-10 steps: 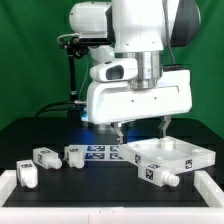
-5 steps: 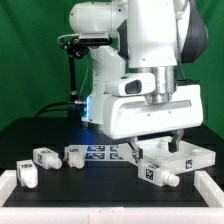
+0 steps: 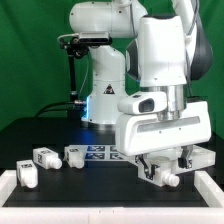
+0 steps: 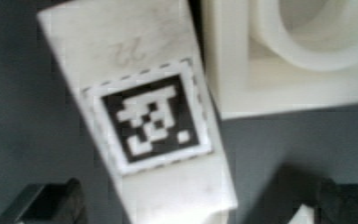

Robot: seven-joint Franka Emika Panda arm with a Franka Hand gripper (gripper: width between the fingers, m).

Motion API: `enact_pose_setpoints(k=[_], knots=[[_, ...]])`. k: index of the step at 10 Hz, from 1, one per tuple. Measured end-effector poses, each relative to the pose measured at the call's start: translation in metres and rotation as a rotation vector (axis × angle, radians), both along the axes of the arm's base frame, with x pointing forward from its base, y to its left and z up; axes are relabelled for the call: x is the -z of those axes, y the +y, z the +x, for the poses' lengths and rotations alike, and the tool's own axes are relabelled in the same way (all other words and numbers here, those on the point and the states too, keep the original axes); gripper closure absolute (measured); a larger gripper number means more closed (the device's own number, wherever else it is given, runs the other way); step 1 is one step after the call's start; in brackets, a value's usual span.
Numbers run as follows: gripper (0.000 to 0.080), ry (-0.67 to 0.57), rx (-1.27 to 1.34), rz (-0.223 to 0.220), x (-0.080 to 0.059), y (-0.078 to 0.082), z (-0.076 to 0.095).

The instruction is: Assemble one leg

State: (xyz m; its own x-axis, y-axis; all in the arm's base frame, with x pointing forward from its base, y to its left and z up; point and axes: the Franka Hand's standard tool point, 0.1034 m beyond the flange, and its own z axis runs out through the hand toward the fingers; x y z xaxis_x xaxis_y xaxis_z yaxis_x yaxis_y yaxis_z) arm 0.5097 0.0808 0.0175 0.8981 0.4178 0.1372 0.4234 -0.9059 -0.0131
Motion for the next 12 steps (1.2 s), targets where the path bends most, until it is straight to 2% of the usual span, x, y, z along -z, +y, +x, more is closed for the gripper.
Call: enact_pose_setpoints(k=[1,2,3,4,5,6,9,11,12], knots=[[0.015,-0.008,0.0,-0.002,0.004,-0.008,0.0],[0.015,-0.007,0.005,0.0,0.003,-0.005,0.0],[0.0244,-0.006,0.004,0.0,0.004,-0.005,0.0],[0.0244,-0.006,0.004,0.0,0.004,-0.005,0.0],[0.0427,-0.006,0.004,0.0,0.004,-0.005,0.0],[0.0514,-0.006,0.005,0.0,0.004,-0.005,0.0],[0.0514,-0.006,0.0,-0.002,0.003,-0.008,0.0],[0.0514,-0.012,-0.056,-0.026,-0.013,-0.039,0.007],[0.0514,-0.015,-0.05,-0.035,-0.014,-0.053,-0.001]])
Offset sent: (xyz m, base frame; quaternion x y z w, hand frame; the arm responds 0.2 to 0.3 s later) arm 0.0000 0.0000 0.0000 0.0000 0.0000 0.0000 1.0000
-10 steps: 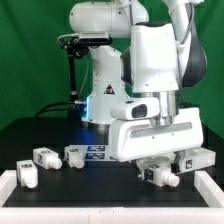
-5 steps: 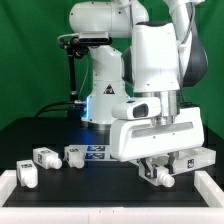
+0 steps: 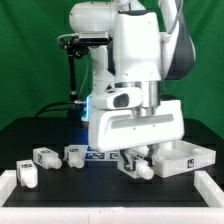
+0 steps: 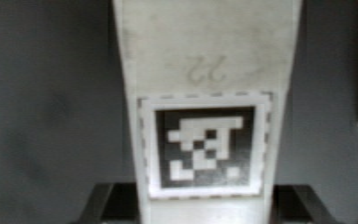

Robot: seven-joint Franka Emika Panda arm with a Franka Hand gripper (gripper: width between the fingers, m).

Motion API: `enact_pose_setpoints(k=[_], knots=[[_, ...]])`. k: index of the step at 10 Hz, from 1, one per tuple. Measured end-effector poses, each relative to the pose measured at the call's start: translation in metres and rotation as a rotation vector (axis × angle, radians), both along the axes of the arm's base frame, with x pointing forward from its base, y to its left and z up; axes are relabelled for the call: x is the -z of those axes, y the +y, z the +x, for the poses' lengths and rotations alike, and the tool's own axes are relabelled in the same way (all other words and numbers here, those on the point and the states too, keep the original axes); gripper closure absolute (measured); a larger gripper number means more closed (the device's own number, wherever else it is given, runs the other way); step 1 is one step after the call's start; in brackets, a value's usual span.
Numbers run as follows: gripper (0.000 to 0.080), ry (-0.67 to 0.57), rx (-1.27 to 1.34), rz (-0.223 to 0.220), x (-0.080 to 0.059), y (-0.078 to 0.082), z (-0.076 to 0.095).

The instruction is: Assemble one leg

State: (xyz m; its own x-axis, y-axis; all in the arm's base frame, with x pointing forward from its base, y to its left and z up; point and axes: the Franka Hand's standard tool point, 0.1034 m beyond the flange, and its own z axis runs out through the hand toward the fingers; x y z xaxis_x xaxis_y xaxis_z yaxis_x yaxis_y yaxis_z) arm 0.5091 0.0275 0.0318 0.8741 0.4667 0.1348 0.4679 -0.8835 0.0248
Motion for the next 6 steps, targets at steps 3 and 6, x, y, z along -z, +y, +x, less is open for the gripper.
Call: enact_pose_setpoints(k=[3,6], knots=[[0.0512,0.02,0.09,-0.021,-0.003,-0.049,-0.041],[0.0512,0.03,0.125,-0.02,-0.001,-0.051,-0.048]])
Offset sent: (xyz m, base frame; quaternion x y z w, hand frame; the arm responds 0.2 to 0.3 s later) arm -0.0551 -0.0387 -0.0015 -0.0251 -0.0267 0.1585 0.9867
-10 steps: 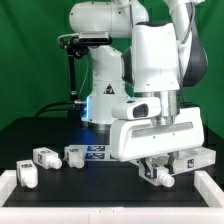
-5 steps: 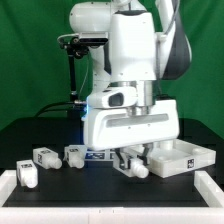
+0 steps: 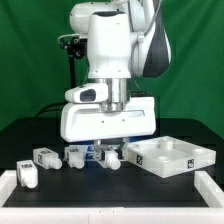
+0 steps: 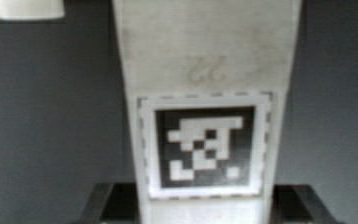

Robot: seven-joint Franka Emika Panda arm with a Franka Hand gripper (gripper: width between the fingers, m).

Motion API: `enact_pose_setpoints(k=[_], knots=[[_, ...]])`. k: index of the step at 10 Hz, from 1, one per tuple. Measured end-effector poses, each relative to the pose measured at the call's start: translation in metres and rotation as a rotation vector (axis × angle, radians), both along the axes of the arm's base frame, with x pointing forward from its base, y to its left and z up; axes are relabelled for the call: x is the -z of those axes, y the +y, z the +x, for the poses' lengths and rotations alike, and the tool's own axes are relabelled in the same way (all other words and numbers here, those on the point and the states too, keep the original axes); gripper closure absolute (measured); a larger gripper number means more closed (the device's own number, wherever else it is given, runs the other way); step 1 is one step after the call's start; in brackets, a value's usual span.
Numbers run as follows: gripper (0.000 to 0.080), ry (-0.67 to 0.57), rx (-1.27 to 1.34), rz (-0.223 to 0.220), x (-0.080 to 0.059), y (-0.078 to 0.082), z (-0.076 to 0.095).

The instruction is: Assemble one leg

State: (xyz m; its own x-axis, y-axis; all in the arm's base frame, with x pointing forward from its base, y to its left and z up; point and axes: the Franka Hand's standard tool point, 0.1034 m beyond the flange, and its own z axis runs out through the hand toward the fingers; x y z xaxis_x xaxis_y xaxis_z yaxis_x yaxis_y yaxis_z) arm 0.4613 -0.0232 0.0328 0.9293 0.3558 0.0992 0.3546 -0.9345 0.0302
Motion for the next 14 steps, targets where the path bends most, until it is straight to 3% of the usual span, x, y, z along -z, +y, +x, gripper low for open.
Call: enact_pose_setpoints(k=[3,5,7,11,14], knots=[[0.0512,0.047,0.042,0.01,0.002,-0.011,-0.005],[0.0512,0.077,0.069,0.009,0.011,-0.029,-0.026],[0.0512,0.102,0.075,0.011,0.02,-0.027,-0.038],[0.0512,0.094,0.075,0.015,0.02,-0.011,-0.037],[0.0512,0.094,0.067,0.014,0.02,-0.009,-0.036]])
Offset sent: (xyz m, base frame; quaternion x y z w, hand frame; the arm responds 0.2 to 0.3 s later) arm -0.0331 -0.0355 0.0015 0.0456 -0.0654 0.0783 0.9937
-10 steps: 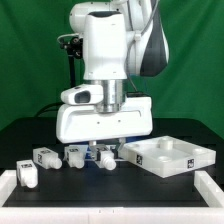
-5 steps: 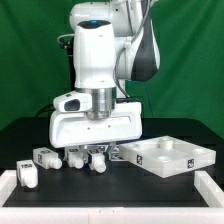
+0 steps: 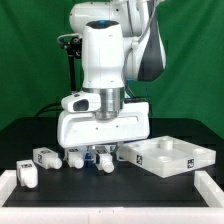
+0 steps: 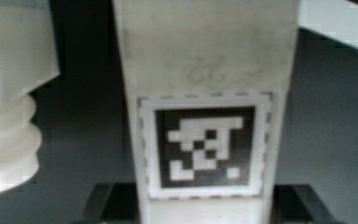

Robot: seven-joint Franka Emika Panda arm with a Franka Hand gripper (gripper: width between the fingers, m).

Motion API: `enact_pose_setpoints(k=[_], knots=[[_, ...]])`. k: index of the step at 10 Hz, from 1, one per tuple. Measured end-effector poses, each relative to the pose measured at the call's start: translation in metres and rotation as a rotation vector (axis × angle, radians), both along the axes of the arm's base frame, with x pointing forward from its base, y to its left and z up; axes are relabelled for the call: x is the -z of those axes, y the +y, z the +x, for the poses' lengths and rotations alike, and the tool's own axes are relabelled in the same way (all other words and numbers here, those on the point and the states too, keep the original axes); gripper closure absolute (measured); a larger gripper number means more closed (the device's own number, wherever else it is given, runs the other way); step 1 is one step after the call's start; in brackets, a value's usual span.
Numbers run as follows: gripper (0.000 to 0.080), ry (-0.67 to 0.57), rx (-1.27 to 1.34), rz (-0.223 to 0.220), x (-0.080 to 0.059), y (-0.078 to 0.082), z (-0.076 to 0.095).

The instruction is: Assemble one leg

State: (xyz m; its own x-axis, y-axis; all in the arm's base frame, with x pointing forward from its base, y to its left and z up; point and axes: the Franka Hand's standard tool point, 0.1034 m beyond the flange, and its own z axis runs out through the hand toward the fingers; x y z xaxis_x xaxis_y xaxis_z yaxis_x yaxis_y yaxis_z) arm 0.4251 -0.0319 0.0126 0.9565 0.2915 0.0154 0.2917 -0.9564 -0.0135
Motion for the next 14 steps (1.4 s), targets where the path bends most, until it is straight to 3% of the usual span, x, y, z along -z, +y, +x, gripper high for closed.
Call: enact_pose_setpoints(k=[1,2,3,4,5,7,8,10,11,14], knots=[[0.0512,0.0,0.0,0.0,0.0,0.0,0.0],[0.0438,0.001,0.0,0.0,0.0,0.0,0.0],[0.0254,0.001,0.0,0.0,0.0,0.0,0.0],[0.0254,0.008,0.011,0.002,-0.001,0.003,-0.001],[0.0181,0.055,0.052,0.009,-0.011,0.023,-0.005],[0.0155,0.049,-0.007,-0.002,-0.038,0.062,0.002],[0.0155,0.046,-0.027,-0.002,-0.039,0.071,0.002],[0.0151,0.012,-0.138,0.001,-0.03,0.076,0.0],[0.0151,0.005,-0.149,0.003,-0.023,0.07,-0.002],[0.0151,-0.001,-0.149,0.002,-0.022,0.074,-0.001]])
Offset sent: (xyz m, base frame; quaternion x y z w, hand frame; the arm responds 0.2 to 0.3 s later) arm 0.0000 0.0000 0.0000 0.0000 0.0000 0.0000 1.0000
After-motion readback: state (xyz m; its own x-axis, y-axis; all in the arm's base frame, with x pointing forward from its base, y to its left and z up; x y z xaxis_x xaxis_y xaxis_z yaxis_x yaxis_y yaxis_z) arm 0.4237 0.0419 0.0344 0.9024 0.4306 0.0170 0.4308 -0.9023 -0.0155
